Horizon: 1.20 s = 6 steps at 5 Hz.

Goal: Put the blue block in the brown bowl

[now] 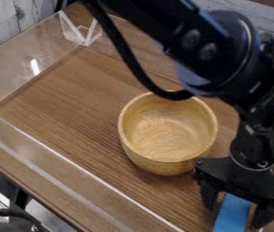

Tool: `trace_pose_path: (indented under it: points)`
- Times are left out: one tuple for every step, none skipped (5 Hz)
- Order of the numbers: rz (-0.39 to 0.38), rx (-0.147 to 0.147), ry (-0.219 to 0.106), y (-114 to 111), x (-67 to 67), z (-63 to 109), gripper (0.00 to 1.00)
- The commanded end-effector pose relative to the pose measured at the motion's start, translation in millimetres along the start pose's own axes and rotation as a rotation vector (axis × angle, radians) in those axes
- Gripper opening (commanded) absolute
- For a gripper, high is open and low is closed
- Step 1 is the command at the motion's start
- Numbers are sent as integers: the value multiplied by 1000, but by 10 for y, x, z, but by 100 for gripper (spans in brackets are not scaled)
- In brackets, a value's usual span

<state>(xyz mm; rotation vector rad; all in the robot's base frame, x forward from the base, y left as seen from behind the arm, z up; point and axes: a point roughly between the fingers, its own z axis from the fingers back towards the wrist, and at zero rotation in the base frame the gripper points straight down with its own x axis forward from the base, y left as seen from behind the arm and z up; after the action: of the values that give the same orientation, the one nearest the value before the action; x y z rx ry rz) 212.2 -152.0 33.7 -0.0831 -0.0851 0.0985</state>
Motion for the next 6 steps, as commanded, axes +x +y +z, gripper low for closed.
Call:
trace_pose_path:
  points:
    - [-1, -30, -28, -53, 59, 29, 0]
    - [-9, -25, -29, -53, 64, 69, 0]
    - [-20, -15, -27, -53, 72, 122, 0]
    - [-30, -7, -24, -50, 81, 172, 0]
    - [-42, -3, -27, -49, 88, 224, 0]
    - [-51, -4, -34, -50, 92, 261, 0]
